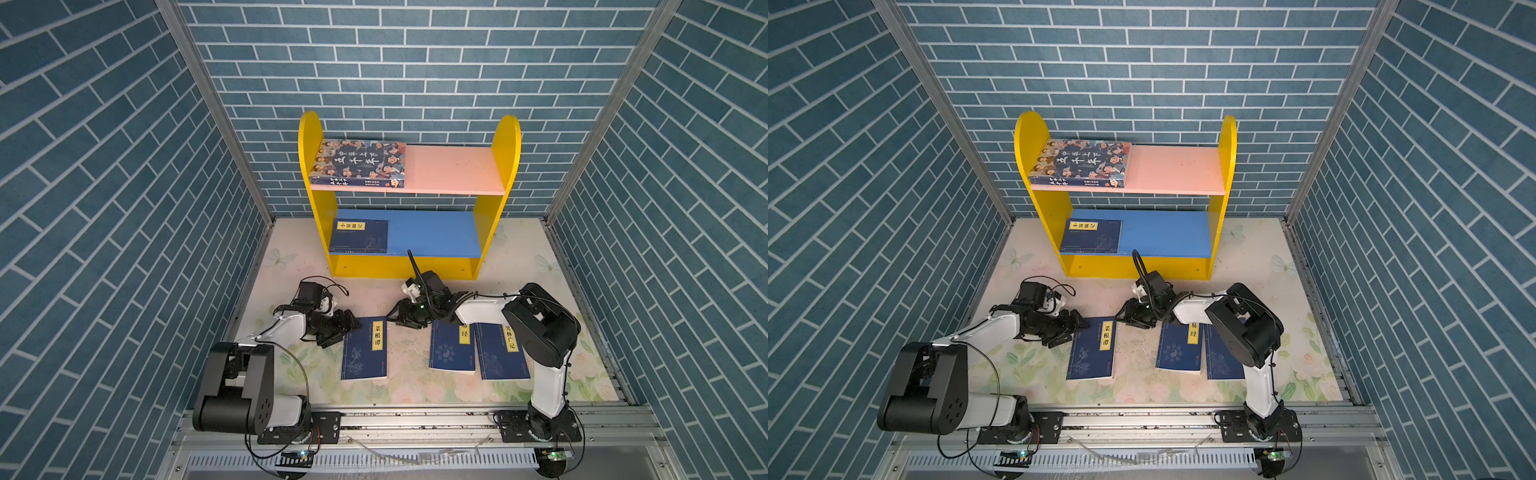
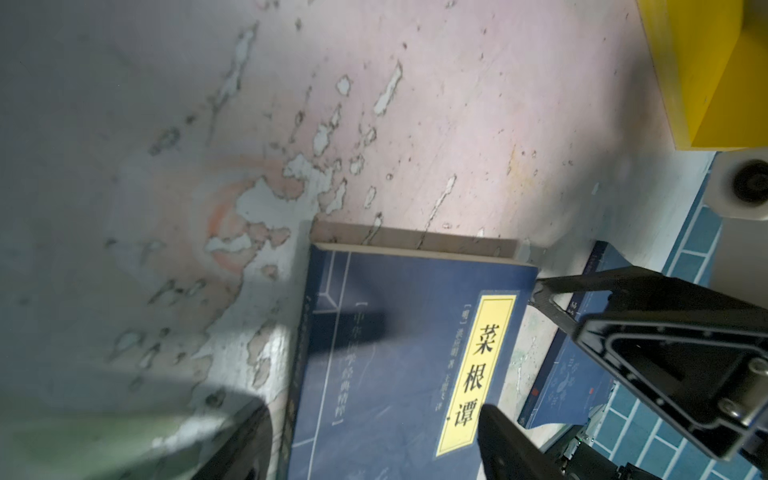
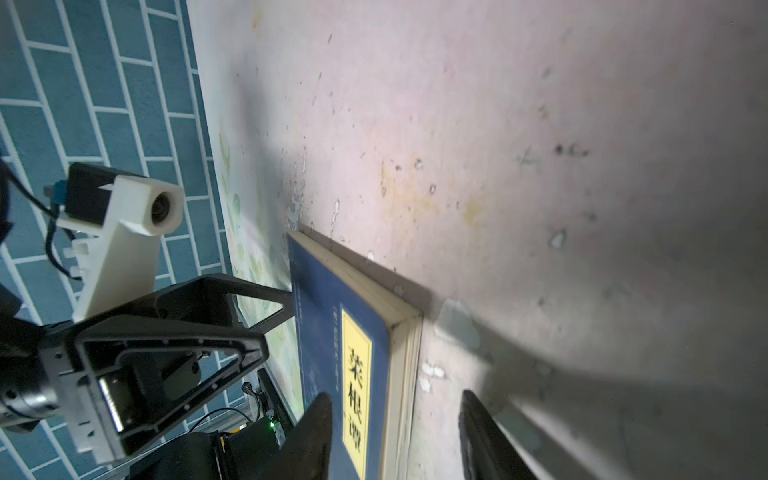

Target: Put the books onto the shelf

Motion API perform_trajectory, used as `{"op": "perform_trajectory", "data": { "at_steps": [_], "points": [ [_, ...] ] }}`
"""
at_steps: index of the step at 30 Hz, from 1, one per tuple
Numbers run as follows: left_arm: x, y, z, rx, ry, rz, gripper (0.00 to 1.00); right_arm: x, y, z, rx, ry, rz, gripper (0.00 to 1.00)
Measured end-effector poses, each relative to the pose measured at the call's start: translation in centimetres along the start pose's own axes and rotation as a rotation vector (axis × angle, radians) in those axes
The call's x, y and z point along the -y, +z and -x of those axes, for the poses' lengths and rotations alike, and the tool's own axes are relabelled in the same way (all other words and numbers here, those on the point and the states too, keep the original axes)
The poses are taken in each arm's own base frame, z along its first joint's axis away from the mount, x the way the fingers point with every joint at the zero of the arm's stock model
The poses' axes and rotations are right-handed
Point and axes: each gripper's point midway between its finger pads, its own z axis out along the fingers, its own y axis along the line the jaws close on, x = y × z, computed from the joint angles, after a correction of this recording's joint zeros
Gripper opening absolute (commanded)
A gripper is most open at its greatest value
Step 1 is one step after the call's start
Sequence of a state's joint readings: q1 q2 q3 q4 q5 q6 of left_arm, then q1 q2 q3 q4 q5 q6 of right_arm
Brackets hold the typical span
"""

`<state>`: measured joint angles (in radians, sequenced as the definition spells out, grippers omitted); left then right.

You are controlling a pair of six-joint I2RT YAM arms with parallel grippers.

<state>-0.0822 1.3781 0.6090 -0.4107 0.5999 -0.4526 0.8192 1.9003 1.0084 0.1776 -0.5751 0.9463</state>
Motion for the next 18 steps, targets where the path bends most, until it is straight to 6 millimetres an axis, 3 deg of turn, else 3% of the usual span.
{"op": "perform_trajectory", "data": {
  "at_steps": [7,13,18],
  "points": [
    [-0.3,-0.1,-0.3,-0.007,0.029,0.015,0.79,-1.3,-3.1,-3.4,-0.025,-0.030,0.008,0.60],
    [-0.2,0.0,-0.3,-0.008,0.038,0.013,0.79,-1.8,-2.2,-6.1,-0.090,-0.047,0.000,0.62],
    [0.6,0.4,-0.4,-0.021,0.054,-0.020,0.80,-1.3,-0.8,-6.9,-0.113,-0.030,0.004,0.62]
  ]
}}
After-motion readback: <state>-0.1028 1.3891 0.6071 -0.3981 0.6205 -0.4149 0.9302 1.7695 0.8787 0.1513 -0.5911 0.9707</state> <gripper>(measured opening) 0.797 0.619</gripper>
